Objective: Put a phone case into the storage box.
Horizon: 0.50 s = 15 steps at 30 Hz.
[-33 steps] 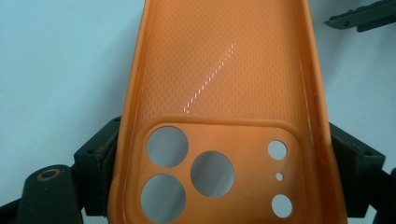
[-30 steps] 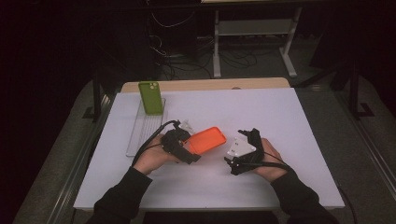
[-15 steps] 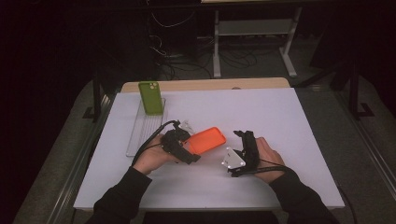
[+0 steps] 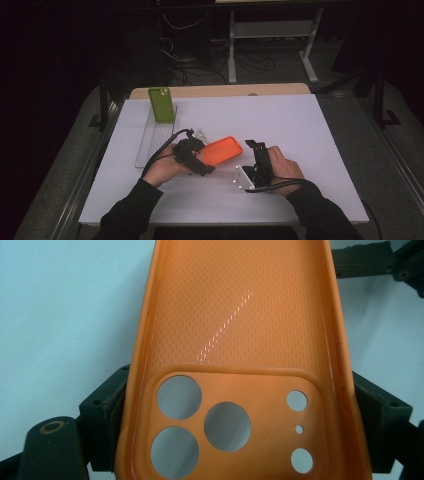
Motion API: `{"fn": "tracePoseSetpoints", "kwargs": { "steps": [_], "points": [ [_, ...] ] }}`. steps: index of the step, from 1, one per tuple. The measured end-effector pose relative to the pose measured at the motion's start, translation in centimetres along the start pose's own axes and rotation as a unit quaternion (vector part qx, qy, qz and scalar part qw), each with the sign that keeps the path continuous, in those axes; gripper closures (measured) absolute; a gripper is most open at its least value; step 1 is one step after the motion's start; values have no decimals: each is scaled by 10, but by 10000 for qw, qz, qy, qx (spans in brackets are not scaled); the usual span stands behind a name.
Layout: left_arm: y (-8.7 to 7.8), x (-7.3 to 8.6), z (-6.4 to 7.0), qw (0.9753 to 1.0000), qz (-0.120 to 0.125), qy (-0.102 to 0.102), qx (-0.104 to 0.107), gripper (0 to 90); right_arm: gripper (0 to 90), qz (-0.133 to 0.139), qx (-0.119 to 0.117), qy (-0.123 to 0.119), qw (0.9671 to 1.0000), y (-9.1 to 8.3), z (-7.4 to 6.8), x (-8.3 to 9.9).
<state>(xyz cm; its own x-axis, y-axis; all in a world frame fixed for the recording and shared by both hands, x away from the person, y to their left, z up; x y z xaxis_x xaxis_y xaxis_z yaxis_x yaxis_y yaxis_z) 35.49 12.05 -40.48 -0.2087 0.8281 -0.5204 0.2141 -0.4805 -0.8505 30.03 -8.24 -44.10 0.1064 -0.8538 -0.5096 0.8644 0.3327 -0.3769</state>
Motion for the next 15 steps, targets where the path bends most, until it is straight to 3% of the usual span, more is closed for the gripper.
{"fn": "tracePoseSetpoints", "kwargs": {
  "steps": [10,11,13,14,15],
  "points": [
    [1,-5,6,10000,73,16,46,155,104,66,358,-283,9989,2,-8,-10],
    [1,-5,5,9999,15,112,77,155,128,49,375,-303,9988,2,-9,-11],
    [2,-7,8,9999,102,-2,82,155,153,89,438,-249,9987,2,-10,-14],
    [1,-7,7,9998,4,145,102,155,169,137,489,-430,9978,2,-8,-15],
    [3,-8,10,9999,115,11,89,156,189,157,518,-478,9974,2,-9,-16]
  ]
}}
Point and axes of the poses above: each handheld gripper's, and its own axes: y roughly forward along the jaws, x roughly out of its underside, z roughly to its right, the point moved 2 cm from there along y, roughly forward along the jaws, and after that the axes turned 14 degrees about y, right-handed, at the moved point
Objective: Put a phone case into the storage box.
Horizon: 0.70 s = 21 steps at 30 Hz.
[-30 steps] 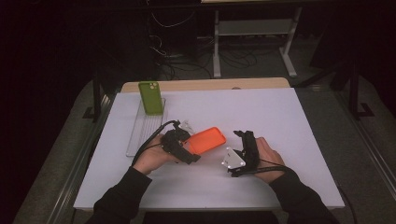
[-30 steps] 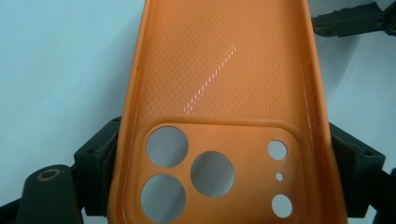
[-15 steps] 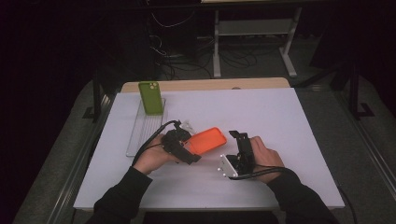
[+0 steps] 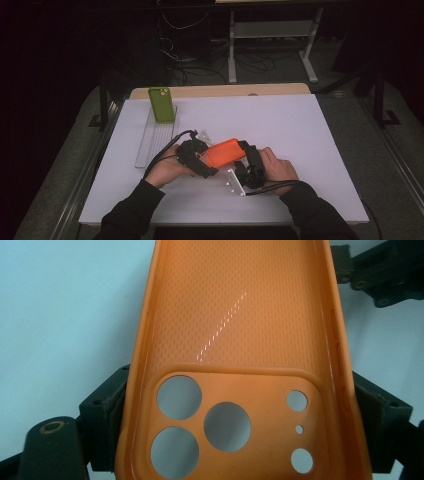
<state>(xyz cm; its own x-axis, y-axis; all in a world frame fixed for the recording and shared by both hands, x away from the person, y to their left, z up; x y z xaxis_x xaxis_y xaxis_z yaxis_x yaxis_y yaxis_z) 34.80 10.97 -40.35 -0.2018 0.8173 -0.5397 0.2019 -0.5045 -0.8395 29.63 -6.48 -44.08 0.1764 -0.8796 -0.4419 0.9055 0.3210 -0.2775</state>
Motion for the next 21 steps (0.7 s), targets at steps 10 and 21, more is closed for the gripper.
{"fn": "tracePoseSetpoints", "kwargs": {
  "steps": [10,21],
  "points": [
    [-1,-1,-1,9998,-83,191,23,155,490,112,8,-249,9996,-1,-7,-4],
    [-1,-1,0,9998,-35,170,28,155,742,250,-32,-441,9987,-1,-11,-6]
  ]
}}
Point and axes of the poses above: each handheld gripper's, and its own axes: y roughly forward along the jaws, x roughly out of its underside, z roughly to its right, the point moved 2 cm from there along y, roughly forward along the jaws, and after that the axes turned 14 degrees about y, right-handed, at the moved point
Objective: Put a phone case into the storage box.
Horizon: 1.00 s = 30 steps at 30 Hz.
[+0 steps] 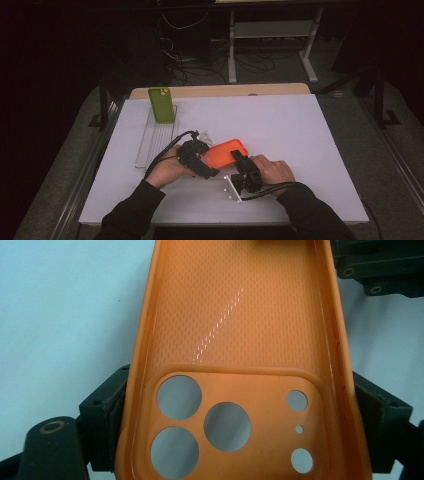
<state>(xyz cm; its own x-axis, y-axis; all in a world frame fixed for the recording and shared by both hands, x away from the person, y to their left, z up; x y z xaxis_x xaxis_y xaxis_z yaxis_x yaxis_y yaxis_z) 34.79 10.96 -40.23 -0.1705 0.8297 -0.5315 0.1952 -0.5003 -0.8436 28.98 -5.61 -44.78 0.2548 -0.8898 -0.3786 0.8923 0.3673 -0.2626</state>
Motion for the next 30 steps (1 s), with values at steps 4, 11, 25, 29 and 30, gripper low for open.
{"fn": "tracePoseSetpoints", "kwargs": {
  "steps": [4,11,25,29,30],
  "points": [
    [-1,0,-1,10000,30,-6,43,153,773,-40,-79,-57,9999,-1,-1,0],
    [-4,1,-1,9995,318,-71,-16,127,780,-7,-76,-38,10000,-2,-1,0],
    [-20,8,-8,9984,556,-50,-55,0,780,-234,-271,610,9975,-1,11,11],
    [-21,9,-9,9979,620,-168,-120,0,780,-270,-450,1128,9922,-1,17,16],
    [-21,9,-10,9981,585,-98,-136,0,780,-305,-509,1277,9900,-1,18,16]
  ]
}}
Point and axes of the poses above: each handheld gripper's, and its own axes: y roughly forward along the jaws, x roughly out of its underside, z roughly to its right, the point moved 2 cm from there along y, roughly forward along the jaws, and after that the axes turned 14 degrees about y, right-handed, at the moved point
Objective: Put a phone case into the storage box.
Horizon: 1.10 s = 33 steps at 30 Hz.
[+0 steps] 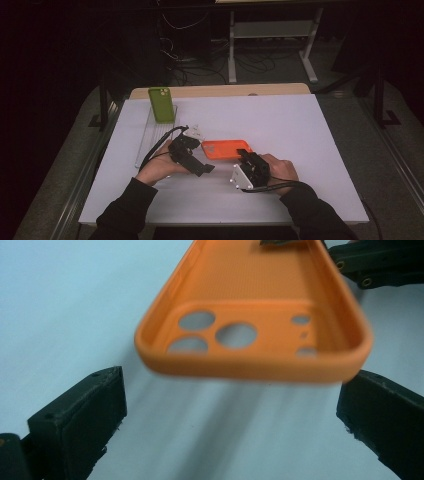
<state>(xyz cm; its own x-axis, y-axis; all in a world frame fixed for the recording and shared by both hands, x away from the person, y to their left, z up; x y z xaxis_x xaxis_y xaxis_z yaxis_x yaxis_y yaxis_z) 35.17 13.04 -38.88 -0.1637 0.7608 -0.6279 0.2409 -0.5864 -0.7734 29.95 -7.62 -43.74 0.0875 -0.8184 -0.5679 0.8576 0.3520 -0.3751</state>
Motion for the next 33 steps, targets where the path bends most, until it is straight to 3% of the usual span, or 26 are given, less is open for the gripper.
{"fn": "tracePoseSetpoints", "kwargs": {
  "steps": [1,3,4,6,7,9,11,13,14,15,16,17,19,21,22,23,24,25,27,28,30,31,32,33],
  "points": [
    [0,0,-2,9999,-18,121,-6,0,780,4,-16,84,10000,0,2,1],
    [0,0,-1,10000,-20,92,-18,0,780,9,-135,317,9994,1,5,2],
    [0,0,0,10000,-9,40,-11,0,780,28,-228,301,9993,2,8,3],
    [2,0,1,9999,122,-108,-44,0,780,-24,-337,659,9973,2,11,4],
    [1,0,2,9998,136,-160,-61,0,780,-86,-418,947,9946,2,11,5],
    [0,1,-1,9998,155,-126,-65,0,780,-78,-638,1472,9870,3,13,6],
    [-2,2,-4,9999,52,61,-69,0,781,-131,-797,1778,9807,4,16,7],
    [-1,2,-4,9999,125,-71,-93,0,780,-153,-967,2101,9728,4,19,9],
    [-1,3,-5,9998,124,-58,-113,0,781,-179,-1096,2360,9654,5,21,10],
    [-2,3,-6,9999,84,-51,-106,0,781,-195,-1149,2431,9630,5,22,11],
    [-2,3,-6,9999,87,-63,-113,0,781,-214,-1261,2637,9561,6,25,12],
    [0,2,-4,9993,217,-254,-153,0,781,-219,-1320,2740,9524,6,25,13],
    [-2,3,-6,9997,145,-154,-143,0,781,-247,-1439,2974,9435,7,28,15],
    [-2,3,-7,9996,165,-168,-184,0,781,-259,-1612,3328,9288,8,31,17],
    [-2,2,-7,9994,213,-184,-184,0,781,-275,-1702,3524,9198,8,33,18],
    [-2,2,-7,9992,261,-242,-207,0,781,-304,-1803,3750,9088,8,34,18],
    [-3,2,-8,9991,257,-238,-224,0,781,-292,-1859,3821,9047,9,35,20],
    [-3,2,-9,9990,279,-272,-230,0,781,-300,-1941,3998,8953,9,36,20],
    [-2,2,-10,9982,396,-334,-291,0,782,-323,-2023,4161,8860,11,39,24],
    [-2,1,-10,9977,447,-387,-317,0,782,-324,-2114,4345,8749,10,39,24],
    [-3,0,-11,9968,555,-462,-358,0,782,-289,-2207,4610,8590,11,41,27],
    [-3,-1,-11,9961,614,-524,-350,0,782,-280,-2238,4687,8541,11,41,28],
    [-3,-2,-11,9954,667,-584,-368,0,783,-246,-2307,4844,8435,11,42,29],
    [-2,-4,-11,9945,742,-619,-407,0,783,-274,-2350,4933,8371,10,43,29]
  ]
}}
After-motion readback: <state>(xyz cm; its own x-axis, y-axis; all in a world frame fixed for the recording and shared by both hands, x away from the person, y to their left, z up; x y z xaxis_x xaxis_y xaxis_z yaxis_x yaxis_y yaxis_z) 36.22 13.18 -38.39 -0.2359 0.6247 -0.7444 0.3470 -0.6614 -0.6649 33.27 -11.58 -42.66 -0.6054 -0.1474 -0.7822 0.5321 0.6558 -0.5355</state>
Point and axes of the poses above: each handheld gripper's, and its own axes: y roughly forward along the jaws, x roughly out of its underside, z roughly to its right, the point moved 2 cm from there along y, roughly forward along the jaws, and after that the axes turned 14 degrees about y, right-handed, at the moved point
